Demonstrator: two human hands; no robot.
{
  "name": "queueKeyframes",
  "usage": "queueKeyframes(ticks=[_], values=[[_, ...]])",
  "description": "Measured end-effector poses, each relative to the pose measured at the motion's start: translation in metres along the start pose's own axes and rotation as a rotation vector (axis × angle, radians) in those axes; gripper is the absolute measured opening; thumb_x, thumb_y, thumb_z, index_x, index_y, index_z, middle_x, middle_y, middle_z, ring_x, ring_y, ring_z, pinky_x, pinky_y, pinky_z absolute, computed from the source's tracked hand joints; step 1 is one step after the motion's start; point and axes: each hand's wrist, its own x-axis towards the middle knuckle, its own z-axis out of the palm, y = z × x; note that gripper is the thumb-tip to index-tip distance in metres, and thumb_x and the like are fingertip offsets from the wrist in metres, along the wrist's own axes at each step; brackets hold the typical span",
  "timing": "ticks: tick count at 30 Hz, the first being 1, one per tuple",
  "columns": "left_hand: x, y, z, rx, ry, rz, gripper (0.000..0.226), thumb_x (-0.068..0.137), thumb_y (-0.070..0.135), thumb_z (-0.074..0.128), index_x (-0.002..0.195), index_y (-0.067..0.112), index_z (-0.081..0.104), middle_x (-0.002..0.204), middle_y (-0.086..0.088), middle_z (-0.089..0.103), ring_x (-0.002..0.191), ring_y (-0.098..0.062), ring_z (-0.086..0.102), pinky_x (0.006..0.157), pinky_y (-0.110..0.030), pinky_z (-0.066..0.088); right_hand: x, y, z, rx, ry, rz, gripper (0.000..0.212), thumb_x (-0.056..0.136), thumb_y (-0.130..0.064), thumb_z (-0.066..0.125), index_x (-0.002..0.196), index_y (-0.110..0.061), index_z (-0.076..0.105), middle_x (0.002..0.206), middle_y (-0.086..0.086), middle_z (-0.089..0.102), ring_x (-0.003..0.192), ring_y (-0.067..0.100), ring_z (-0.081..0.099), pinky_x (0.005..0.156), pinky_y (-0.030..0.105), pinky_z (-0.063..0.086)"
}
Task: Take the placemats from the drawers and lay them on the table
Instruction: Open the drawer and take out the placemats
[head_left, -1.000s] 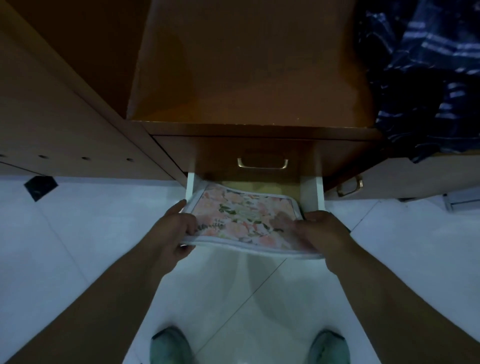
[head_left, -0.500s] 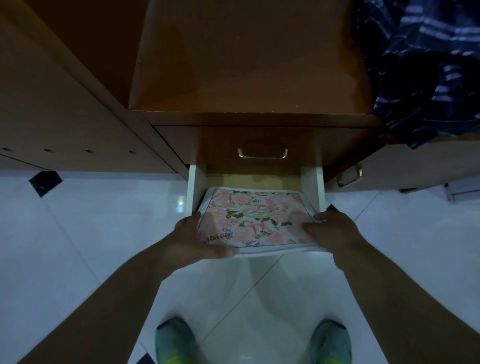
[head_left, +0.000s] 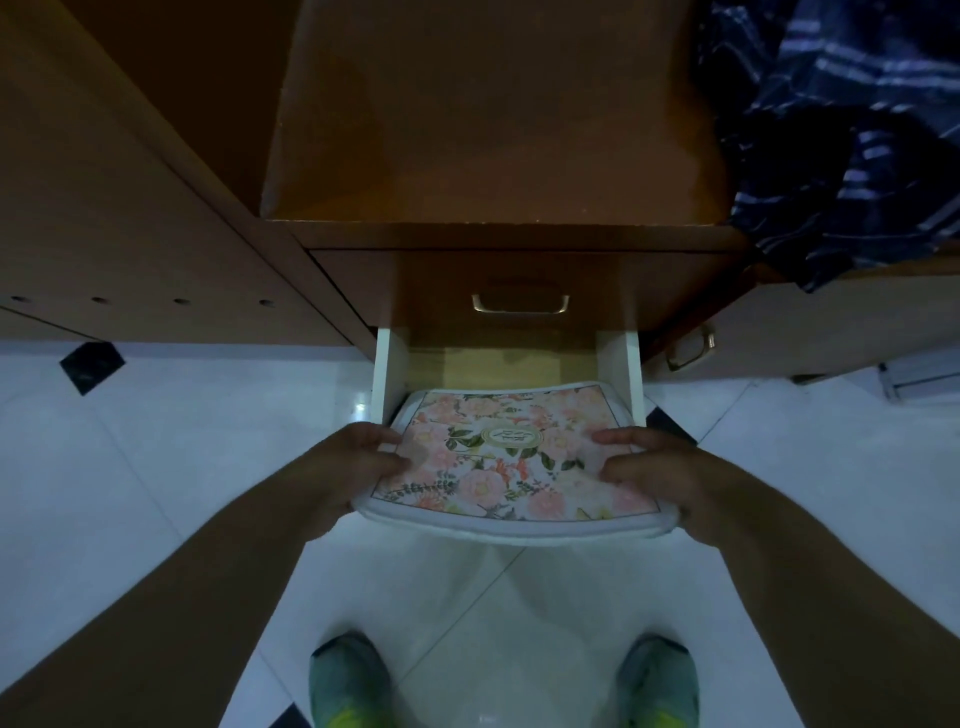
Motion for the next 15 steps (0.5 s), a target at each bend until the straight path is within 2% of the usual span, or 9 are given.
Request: queueKeyframes(ticks=[2, 3, 5, 8, 10, 12, 13, 15], values=[[0.002, 0.007, -0.002, -0.135, -0.106, -0.025, 0.063, 0.086, -0.005, 0.073, 0.133, 0.032, 0.055, 0.132, -0.010, 0.060, 0.102, -0.039, 0.072, 0.084, -0.053, 0.062, 0.000, 0.000, -0.004, -0.008, -0.056, 0.022, 0.066, 0.074, -0.001, 0.081, 0.123, -0.042, 0.065, 0.120, 0.003, 0.066, 0.099, 0.030, 0.070, 0.086, 0.047, 0.060], [0.003, 0.010, -0.003, -0.149, -0.140, -0.023, 0.075, 0.086, -0.010, 0.069, 0.142, 0.036, 0.048, 0.135, -0.009, 0.058, 0.103, -0.041, 0.071, 0.084, -0.052, 0.062, -0.001, 0.000, -0.005, -0.024, -0.062, 0.024, 0.075, 0.073, -0.001, 0.082, 0.128, -0.047, 0.059, 0.122, 0.002, 0.064, 0.102, 0.031, 0.068, 0.086, 0.046, 0.059], [0.003, 0.014, 0.000, -0.109, -0.174, -0.012, 0.082, 0.086, -0.010, 0.064, 0.151, 0.034, 0.041, 0.136, -0.011, 0.057, 0.106, -0.041, 0.070, 0.086, -0.050, 0.061, -0.003, 0.001, -0.004, -0.053, -0.064, 0.007, 0.080, 0.070, -0.002, 0.084, 0.133, -0.044, 0.059, 0.124, 0.000, 0.064, 0.104, 0.028, 0.067, 0.088, 0.043, 0.059], [-0.002, 0.017, 0.011, 0.033, -0.140, 0.033, 0.072, 0.085, -0.004, 0.063, 0.148, 0.028, 0.049, 0.134, -0.010, 0.057, 0.110, -0.037, 0.065, 0.093, -0.048, 0.059, -0.009, 0.005, -0.001, -0.061, -0.013, -0.059, 0.069, 0.071, -0.008, 0.088, 0.129, -0.037, 0.064, 0.125, 0.001, 0.064, 0.103, 0.025, 0.066, 0.087, 0.038, 0.059], [-0.008, 0.018, 0.017, 0.048, -0.097, 0.123, 0.066, 0.087, -0.001, 0.065, 0.143, 0.031, 0.054, 0.131, -0.007, 0.061, 0.109, -0.033, 0.065, 0.094, -0.048, 0.058, -0.016, 0.005, 0.002, -0.096, 0.088, -0.175, 0.050, 0.085, -0.021, 0.079, 0.130, -0.035, 0.064, 0.128, -0.001, 0.060, 0.097, 0.017, 0.065, 0.079, 0.031, 0.058], [-0.016, 0.019, 0.020, 0.070, -0.057, 0.240, 0.050, 0.091, 0.005, 0.069, 0.132, 0.033, 0.062, 0.124, 0.000, 0.066, 0.105, -0.027, 0.067, 0.089, -0.047, 0.060, -0.024, 0.003, 0.001, -0.149, 0.145, -0.267, 0.038, 0.094, -0.025, 0.069, 0.130, -0.036, 0.064, 0.132, -0.004, 0.057, 0.093, 0.009, 0.061, 0.073, 0.024, 0.056], [-0.021, 0.018, 0.021, 0.088, -0.036, 0.279, 0.041, 0.091, 0.009, 0.072, 0.124, 0.033, 0.067, 0.121, 0.002, 0.067, 0.103, -0.026, 0.069, 0.086, -0.046, 0.062, -0.028, 0.003, 0.000, -0.139, 0.135, -0.273, 0.037, 0.094, -0.022, 0.069, 0.128, -0.037, 0.065, 0.131, -0.005, 0.057, 0.093, 0.009, 0.062, 0.072, 0.025, 0.058], [-0.029, 0.013, 0.022, 0.078, -0.016, 0.309, 0.033, 0.089, 0.011, 0.077, 0.111, 0.034, 0.071, 0.118, 0.002, 0.069, 0.100, -0.027, 0.071, 0.081, -0.047, 0.063, -0.036, 0.005, -0.003, -0.074, 0.075, -0.247, 0.046, 0.089, -0.010, 0.073, 0.124, -0.040, 0.064, 0.126, -0.004, 0.060, 0.096, 0.019, 0.067, 0.075, 0.036, 0.062]])
